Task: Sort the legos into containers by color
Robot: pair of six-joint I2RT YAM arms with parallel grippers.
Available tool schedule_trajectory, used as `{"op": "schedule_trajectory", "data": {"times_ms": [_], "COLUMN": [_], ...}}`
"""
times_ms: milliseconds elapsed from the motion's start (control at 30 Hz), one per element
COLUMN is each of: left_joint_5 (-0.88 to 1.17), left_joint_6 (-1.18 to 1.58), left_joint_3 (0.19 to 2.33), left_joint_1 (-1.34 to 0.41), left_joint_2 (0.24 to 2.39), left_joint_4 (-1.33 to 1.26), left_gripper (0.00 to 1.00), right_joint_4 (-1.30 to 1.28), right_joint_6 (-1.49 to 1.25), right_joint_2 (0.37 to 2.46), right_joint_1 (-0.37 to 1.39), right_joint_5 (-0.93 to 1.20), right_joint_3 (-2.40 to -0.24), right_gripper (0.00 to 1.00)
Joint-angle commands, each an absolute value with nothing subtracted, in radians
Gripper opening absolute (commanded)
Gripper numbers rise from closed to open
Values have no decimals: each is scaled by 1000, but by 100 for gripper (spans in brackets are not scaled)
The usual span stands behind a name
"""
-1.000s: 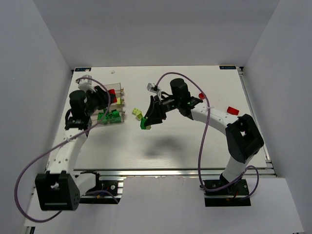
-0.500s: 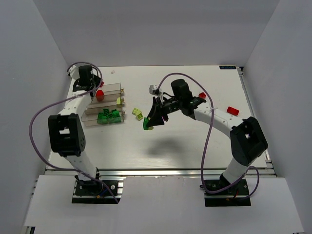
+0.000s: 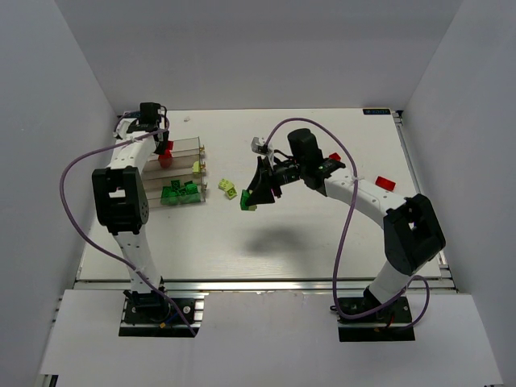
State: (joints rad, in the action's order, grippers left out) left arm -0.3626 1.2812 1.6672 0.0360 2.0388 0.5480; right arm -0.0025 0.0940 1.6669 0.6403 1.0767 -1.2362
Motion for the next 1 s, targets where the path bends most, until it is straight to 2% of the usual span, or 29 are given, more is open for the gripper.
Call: {"op": "schedule_trajectory", "data": {"times_ms": [0, 133, 233, 400, 700, 733, 800, 833, 967], "left_joint_5": [-380, -357, -354, -351, -305, -301, -281, -278, -249], "left_joint_6": [1376, 1394, 1396, 1388, 1371, 1358, 1344, 1332, 1309], "left_joint_3": [1694, 1690, 1701, 1706, 1669, 1663, 1637, 1628, 1560], "left_joint_1": [35, 40, 40, 43, 44, 44, 44, 46, 46], "left_joint_2": [2025, 2048, 2062, 2068, 2014, 1999, 1952, 1936, 1870], "left_joint_4": [614, 598, 597, 583, 522, 508, 477, 466, 425], "left_gripper": [0, 0, 8, 35, 57, 66, 75, 84, 88], "right_joint_4": [6, 6, 2, 2, -8, -35, -44, -51, -96], "right_joint_6": [112, 113, 120, 121, 133, 140, 150, 162, 192], "right_joint_2": [1631, 1635, 1632, 1629, 1628, 1628, 1631, 1632, 1646], "right_joint_1": [634, 632, 629, 629, 627, 630, 630, 630, 630], "right_joint_5": [1085, 1086, 1085, 1080, 1072, 1072, 1069, 1066, 1058], "right_joint_3": [-1270, -1278, -1276, -1267, -1278, -1281, -1285, -1289, -1310], "right_gripper": [0, 0, 0, 0, 0, 0, 0, 0, 0]}}
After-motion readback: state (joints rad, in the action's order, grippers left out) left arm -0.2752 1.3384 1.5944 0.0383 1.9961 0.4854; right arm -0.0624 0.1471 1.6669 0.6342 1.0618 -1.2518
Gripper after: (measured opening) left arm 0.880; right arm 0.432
